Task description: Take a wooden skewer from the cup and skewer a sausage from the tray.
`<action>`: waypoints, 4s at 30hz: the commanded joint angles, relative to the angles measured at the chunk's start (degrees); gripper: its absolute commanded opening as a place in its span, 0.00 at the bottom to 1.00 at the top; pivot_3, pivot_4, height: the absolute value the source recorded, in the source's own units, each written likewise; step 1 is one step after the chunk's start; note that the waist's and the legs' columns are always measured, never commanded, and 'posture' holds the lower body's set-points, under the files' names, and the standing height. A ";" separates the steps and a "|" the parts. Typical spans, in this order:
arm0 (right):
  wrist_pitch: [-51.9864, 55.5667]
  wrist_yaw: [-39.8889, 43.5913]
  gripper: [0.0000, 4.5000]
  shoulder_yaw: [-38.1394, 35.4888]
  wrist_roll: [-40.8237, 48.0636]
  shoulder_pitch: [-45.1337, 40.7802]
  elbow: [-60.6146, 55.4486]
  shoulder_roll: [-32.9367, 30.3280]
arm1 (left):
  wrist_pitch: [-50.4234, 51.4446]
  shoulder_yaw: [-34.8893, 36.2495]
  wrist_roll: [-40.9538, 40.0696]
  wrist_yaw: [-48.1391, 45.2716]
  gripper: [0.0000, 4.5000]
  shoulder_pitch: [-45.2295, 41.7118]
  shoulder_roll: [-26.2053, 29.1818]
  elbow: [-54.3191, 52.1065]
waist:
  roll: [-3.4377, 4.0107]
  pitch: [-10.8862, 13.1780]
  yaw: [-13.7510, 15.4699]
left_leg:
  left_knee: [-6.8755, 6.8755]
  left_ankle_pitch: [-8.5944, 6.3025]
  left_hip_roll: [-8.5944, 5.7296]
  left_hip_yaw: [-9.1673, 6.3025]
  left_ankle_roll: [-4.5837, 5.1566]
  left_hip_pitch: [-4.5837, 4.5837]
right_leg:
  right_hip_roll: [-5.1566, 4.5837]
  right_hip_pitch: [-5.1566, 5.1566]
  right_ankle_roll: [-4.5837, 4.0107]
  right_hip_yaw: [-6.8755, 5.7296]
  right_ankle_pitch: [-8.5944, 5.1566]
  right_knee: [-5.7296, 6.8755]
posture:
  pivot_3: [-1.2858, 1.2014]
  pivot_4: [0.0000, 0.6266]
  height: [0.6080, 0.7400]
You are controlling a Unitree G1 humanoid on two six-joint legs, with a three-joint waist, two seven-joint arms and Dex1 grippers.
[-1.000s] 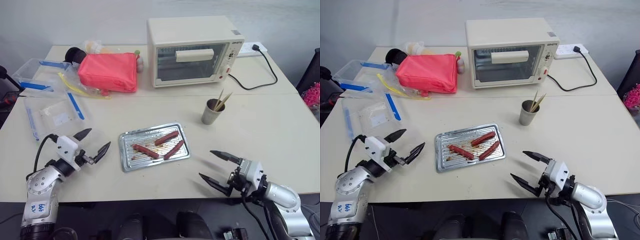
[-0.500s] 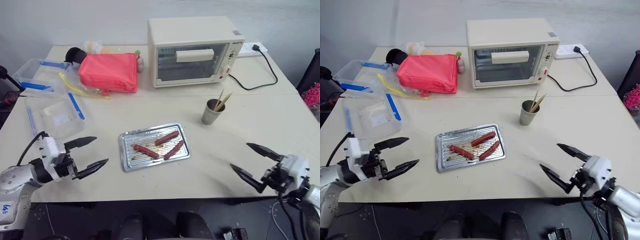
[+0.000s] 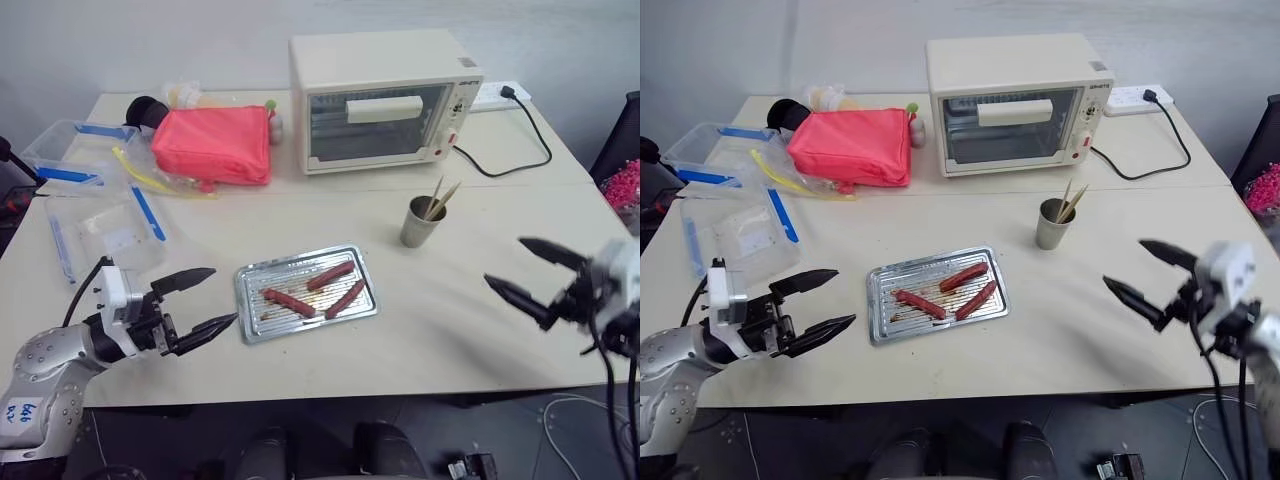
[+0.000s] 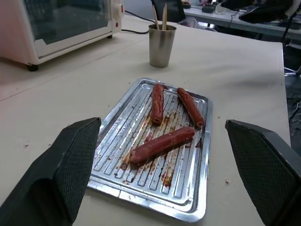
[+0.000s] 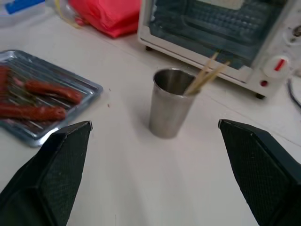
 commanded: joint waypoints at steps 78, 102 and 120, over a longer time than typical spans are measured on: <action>38.89 10.94 0.01 2.66 13.02 -38.50 7.13 20.18 | -2.79 -16.12 3.32 5.09 1.00 -22.97 -18.57 2.80 | 0.20 0.16 0.11 | 0.72 0.02 -0.07 -0.07 0.09 -0.58 | 0.22 -0.15 0.16 -0.35 0.08 0.30 | 0.52 0.24 1.00; 37.90 -3.62 0.00 2.88 24.19 -31.53 -1.42 25.68 | -6.79 -18.22 4.65 12.08 0.03 -28.84 -29.61 3.57 | 0.19 0.16 0.25 | 0.87 0.06 -0.17 -0.30 0.24 -0.93 | 0.24 -0.23 0.27 -0.56 0.15 0.24 | 0.52 0.24 1.00; 18.57 6.99 0.71 7.82 7.86 -18.63 -3.74 15.22 | -4.50 -10.51 3.09 10.22 0.00 -22.64 -18.26 1.55 | 0.19 0.16 0.21 | 0.82 0.05 -0.17 -0.32 0.24 -0.93 | 0.27 -0.22 0.27 -0.60 0.14 0.17 | 0.52 0.24 1.00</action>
